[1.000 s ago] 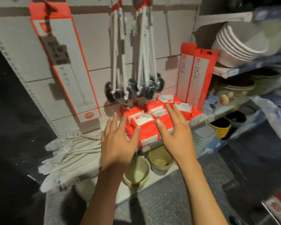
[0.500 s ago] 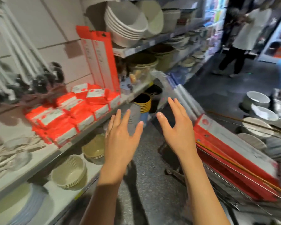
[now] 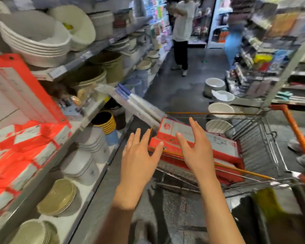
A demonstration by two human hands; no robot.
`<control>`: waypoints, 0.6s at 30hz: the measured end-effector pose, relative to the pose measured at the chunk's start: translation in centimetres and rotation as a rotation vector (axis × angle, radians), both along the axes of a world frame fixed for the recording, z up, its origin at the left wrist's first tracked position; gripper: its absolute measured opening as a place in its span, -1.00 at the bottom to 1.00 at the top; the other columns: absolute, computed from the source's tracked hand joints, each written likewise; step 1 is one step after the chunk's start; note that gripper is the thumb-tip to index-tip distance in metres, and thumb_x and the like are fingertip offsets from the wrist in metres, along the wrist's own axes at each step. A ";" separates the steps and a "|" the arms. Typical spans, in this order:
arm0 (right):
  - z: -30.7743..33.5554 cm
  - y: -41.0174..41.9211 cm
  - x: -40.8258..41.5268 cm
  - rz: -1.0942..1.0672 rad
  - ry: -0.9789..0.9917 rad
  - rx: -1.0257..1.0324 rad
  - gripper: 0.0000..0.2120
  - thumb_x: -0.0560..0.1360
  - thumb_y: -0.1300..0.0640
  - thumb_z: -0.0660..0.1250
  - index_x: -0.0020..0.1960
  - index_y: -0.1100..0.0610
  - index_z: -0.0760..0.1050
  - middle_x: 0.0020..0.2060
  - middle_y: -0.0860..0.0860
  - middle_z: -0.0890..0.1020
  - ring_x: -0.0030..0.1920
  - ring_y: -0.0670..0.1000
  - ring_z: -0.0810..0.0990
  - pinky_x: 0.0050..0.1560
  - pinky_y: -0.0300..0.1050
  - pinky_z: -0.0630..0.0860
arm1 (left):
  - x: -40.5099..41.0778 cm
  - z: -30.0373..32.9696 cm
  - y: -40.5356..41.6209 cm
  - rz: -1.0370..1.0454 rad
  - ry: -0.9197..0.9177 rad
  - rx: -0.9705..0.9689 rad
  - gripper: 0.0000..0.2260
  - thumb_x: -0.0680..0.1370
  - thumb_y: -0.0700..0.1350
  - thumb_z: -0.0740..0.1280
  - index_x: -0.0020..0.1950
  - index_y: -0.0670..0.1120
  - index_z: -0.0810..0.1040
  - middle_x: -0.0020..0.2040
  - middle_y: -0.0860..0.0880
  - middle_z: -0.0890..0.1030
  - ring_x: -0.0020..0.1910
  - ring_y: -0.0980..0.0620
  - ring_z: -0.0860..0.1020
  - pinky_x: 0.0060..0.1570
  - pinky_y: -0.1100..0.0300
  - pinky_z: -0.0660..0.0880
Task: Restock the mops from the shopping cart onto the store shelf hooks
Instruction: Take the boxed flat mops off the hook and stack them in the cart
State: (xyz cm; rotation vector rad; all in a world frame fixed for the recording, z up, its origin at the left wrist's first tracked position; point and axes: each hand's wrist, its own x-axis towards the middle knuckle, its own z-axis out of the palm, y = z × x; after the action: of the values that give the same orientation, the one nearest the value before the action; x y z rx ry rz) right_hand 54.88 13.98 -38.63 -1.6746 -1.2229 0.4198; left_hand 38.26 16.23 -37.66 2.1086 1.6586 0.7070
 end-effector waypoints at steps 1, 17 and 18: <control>-0.4 0.2 1.0 -0.030 -0.001 -0.014 -0.38 0.57 -0.05 0.36 0.56 0.04 0.27 0.54 0.04 0.32 0.55 -0.03 0.23 0.48 -0.21 0.12 | 1.1 -0.2 0.7 -0.029 0.005 -0.017 -0.32 0.55 0.39 0.09 0.59 0.07 0.26 0.63 -0.06 0.17 0.61 -0.05 0.09 0.54 -0.04 0.15; -8.6 13.0 10.4 -0.372 0.199 -0.239 -0.39 0.58 -0.05 0.35 0.57 0.04 0.25 0.53 0.00 0.34 0.52 0.00 0.29 0.49 -0.04 0.25 | 13.2 -9.1 20.0 -0.474 -0.047 -0.236 -0.65 0.71 0.03 0.13 0.26 -0.06 0.65 0.32 -0.26 0.57 0.31 -0.30 0.53 0.26 -0.22 0.51; -9.2 13.7 10.6 -0.390 0.220 -0.273 -0.38 0.59 -0.05 0.35 0.57 0.04 0.24 0.53 0.00 0.33 0.52 0.02 0.29 0.50 0.00 0.26 | 13.8 -10.4 21.4 -0.536 0.004 -0.197 -0.59 0.74 0.00 0.05 0.18 -0.08 0.69 0.21 -0.29 0.63 0.20 -0.35 0.60 0.15 -0.23 0.57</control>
State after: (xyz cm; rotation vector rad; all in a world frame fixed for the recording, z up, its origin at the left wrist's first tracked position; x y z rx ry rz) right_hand 65.50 27.67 -47.84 -1.9869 -0.6779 0.5278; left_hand 52.05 37.64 -48.09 2.2553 1.0317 0.3522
